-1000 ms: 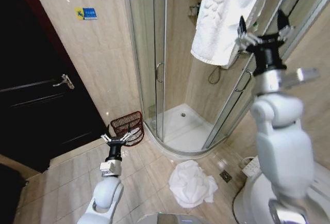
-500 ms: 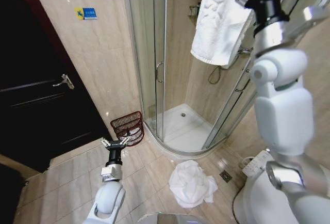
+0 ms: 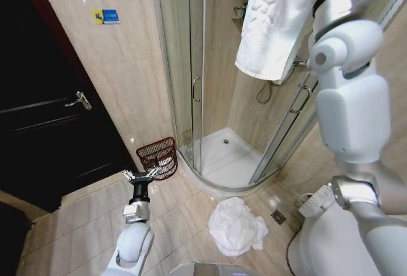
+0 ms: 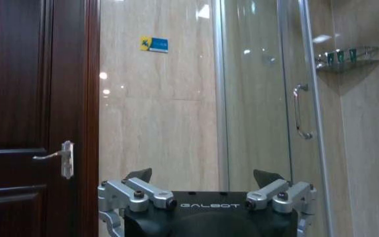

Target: Discard the used towel into the hamper.

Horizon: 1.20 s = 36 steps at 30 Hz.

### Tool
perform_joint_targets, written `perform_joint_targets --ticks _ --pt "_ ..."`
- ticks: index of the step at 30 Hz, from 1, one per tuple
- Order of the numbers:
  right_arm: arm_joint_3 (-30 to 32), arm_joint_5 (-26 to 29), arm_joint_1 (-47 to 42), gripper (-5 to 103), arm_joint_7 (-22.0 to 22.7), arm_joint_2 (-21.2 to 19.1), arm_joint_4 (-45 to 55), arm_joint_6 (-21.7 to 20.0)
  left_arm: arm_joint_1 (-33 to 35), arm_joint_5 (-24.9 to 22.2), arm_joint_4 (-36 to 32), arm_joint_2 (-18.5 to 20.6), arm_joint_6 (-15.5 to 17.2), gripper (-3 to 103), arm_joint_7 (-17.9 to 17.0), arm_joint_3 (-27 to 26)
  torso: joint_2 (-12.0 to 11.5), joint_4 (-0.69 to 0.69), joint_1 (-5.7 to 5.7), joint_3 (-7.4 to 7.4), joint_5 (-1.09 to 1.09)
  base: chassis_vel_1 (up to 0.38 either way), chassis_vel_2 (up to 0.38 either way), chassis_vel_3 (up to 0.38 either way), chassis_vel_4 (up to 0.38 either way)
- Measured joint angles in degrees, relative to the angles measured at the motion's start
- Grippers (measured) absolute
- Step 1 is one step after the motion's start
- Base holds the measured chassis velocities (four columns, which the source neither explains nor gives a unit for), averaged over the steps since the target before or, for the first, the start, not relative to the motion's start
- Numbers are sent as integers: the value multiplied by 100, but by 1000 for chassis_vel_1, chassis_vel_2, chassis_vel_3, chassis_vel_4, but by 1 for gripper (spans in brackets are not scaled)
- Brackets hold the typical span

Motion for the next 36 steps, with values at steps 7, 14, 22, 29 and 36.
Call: perform_joint_targets --ticks 7,14,22,29,36 --pt "-74 6 194 92 43 111 -151 -32 117 -17 -57 24 -95 100 -10 -68 -1 0 0 -1 0 0 0 0 0" --pt "-52 6 210 65 2 125 -198 -15 224 -94 -130 53 -111 100 -7 -266 -2 0 -1 -1 0 0 0 0 0" --pt "-31 8 207 43 -49 120 -231 -15 262 -90 -165 44 -112 100 -5 -283 -3 0 -1 -1 0 0 0 0 0" --pt "-37 63 235 11 -63 80 -268 -25 284 -77 -176 38 -123 100 -5 -281 -3 1 -1 -2 0 0 0 0 0" --pt "-30 81 190 1 -62 55 -265 -34 320 -54 -183 29 -148 100 -19 -274 -3 0 -1 -2 0 0 0 0 0"
